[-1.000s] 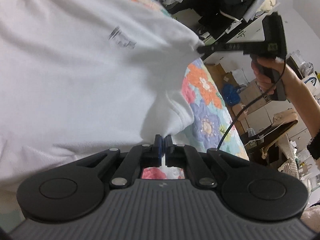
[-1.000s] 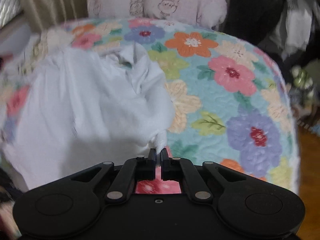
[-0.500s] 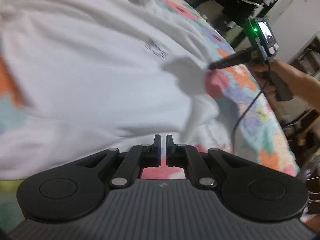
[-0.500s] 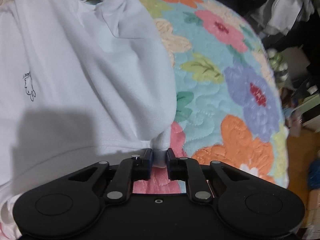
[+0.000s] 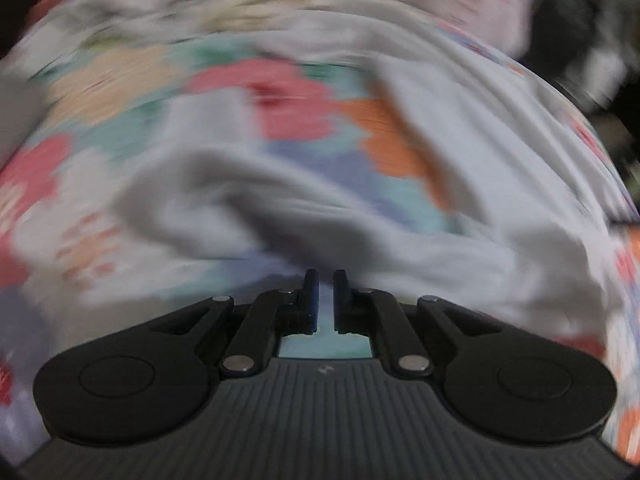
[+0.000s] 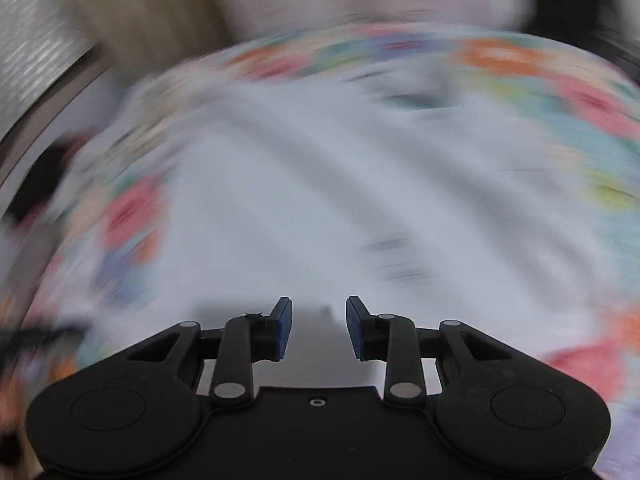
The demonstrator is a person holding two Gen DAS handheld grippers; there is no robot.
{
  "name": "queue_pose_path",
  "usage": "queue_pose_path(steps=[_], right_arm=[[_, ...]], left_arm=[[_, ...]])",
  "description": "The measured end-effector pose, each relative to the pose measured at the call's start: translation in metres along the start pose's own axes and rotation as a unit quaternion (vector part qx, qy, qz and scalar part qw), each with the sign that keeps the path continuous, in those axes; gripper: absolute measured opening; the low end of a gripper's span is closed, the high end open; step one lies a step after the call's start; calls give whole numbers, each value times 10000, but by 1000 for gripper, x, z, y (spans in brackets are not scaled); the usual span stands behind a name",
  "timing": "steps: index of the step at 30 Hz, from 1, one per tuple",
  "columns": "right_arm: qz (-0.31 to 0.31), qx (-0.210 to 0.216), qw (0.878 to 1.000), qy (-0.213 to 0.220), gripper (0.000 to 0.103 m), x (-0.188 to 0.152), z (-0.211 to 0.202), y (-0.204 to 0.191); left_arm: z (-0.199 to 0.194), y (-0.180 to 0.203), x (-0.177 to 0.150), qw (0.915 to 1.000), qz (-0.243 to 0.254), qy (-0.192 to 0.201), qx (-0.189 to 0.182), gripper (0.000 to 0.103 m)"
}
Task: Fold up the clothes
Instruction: 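Spread the shirt flat on the quilt and open both grippers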
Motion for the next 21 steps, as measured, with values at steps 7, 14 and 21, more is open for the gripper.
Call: queue_pose_path(steps=[7,14,21], right_arm=[[-1593,1068,9809,-315,47,-38,33,-106],[-2465,728,9652,-479,47,-56,65,-122],[-2544,975,9616,-348,48,-63,65,-122]], left_arm=[[11,-55,10,9922,-1157,418,-197,5],[49,-32,49,9955,-341,588,-656,4],[55,-40,60,9936,-85,996,-524,4]])
Point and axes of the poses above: each gripper's, at about its wrist camera, not at the fingertips, and z roughly the way its jaws point, y to its right, x to its top, the point moved 4 cm from there along z, roughly the way its jaws point, and after that the axes turned 7 degrees about y, right-handed, at the moved point
